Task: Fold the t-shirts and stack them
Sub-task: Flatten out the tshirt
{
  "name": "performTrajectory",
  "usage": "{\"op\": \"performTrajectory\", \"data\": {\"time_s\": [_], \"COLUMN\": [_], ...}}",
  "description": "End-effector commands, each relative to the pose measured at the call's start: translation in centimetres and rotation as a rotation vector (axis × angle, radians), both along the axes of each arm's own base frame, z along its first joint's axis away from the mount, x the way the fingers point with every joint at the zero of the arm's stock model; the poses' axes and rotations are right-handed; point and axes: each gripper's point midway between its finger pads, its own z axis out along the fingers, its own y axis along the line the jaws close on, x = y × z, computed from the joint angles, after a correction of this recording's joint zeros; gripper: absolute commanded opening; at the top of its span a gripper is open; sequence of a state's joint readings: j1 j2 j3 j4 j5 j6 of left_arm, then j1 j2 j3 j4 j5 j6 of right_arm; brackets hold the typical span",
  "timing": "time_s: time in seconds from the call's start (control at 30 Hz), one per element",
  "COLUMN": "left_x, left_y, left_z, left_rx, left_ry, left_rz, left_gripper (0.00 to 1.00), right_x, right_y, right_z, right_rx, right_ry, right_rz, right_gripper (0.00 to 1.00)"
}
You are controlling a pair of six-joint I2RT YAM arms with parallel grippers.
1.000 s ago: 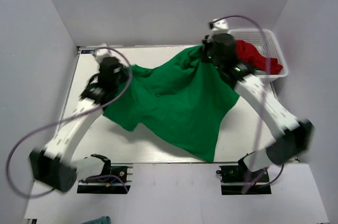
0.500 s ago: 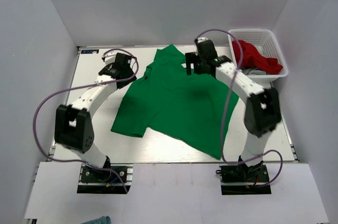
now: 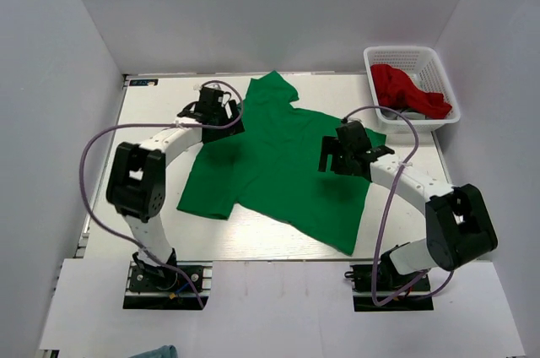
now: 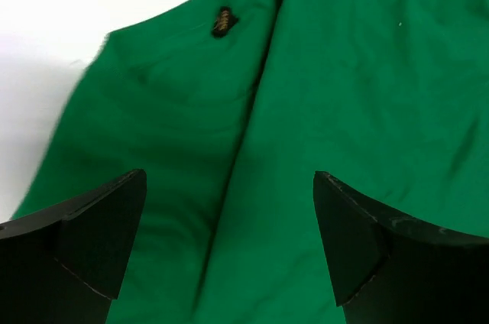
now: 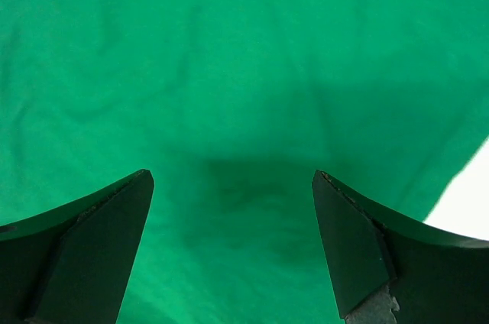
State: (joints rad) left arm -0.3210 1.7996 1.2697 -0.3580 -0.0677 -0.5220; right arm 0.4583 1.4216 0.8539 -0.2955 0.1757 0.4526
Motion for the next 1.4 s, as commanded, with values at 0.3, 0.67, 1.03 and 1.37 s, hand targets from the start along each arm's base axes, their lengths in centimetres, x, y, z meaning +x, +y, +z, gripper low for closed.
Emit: {"op": "performTrajectory", "data": {"time_s": [0.3, 0.67, 1.03, 1.37], "left_x": [7.7, 9.7, 5.4, 5.4], "left_y": [-4.3, -5.7, 6.9, 11.8], "left_z": [1.6, -3.2, -8.2, -9.0], "left_rx": [-0.127, -0.170, 0.155, 0.113], "left_ry": [-0.156, -0.075, 0.182, 0.226], "left_rz": [-0.096, -0.122, 0.383, 0.500], "left_gripper": [1.00, 1.00, 1.00, 1.00], "right_x": [0.4, 1.3, 3.5, 9.2], "right_y": [-3.8, -4.0, -2.8, 1.7], "right_z": [-1.9, -4.1, -7.0, -5.4], "right_rx": [-0.060, -0.037, -0.066, 0.039], "right_ry": [-0.009, 0.060, 0.170, 0.110], "right_rz": [-0.153, -0.169, -0.105, 0.034], "right_gripper": [0.90, 0.90, 0.90, 0.90]}}
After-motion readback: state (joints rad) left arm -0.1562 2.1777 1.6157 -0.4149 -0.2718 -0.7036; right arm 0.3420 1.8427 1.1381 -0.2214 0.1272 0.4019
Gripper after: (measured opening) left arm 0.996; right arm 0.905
